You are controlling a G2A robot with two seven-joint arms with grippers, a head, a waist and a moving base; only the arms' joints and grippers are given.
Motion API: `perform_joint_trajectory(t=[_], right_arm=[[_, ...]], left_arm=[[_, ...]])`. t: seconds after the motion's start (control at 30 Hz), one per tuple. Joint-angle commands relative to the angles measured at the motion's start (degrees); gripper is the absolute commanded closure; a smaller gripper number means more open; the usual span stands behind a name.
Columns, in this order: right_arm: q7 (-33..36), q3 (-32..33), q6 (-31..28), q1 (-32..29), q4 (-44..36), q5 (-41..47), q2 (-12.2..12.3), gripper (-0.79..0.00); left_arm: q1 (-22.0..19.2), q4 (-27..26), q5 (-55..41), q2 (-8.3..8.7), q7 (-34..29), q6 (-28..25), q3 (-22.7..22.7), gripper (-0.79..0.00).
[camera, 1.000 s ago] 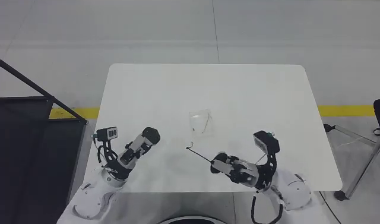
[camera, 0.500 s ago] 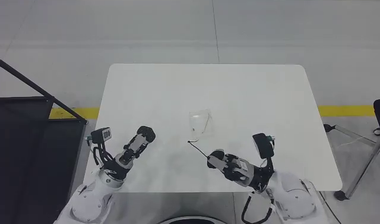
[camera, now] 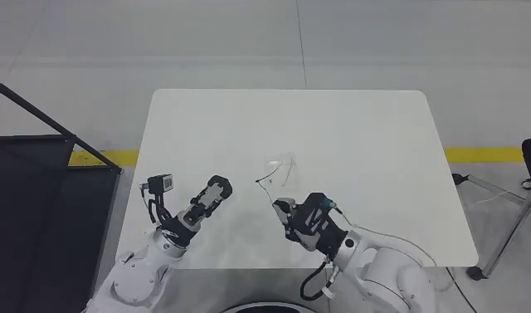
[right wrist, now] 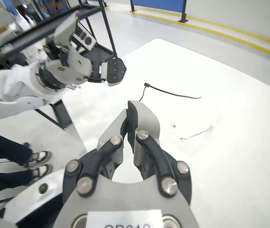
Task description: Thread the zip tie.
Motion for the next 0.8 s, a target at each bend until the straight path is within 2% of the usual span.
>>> perform_joint_trajectory(t=[0.0, 0.07, 0.2, 0.5, 0.77], right_arm=[[1.68, -2.05, 2.98, 1.31, 0.77, -7.18, -0.15, 0.000], [4.42, -4.68, 6.27, 3.37, 2.32, -12.63, -0.45, 0.000], [8.58, -8.18, 10.10, 7.87, 6.13, -16.32, -1.22, 0.000], [18.28, -12.36, 14.06, 15.71, 12.66, -16.75, -2.81, 0.000], [21.41, -13.47, 16.55, 17.77, 15.08, -17.03, -3.59, 0.000]], left_arm=[[-0.06, -0.09, -0.52, -0.01, -0.22, -0.06, 0.07, -0.785], [-0.09, -0.05, -1.53, 0.06, -0.99, -0.01, -0.20, -0.785], [-0.16, 0.14, -2.70, 0.16, -2.06, -0.04, -0.71, -0.785], [-0.52, 0.66, -3.37, 0.19, -2.78, -0.22, -0.87, -0.785], [-0.60, 0.78, -3.52, 0.20, -3.14, -0.25, -0.90, -0.785]])
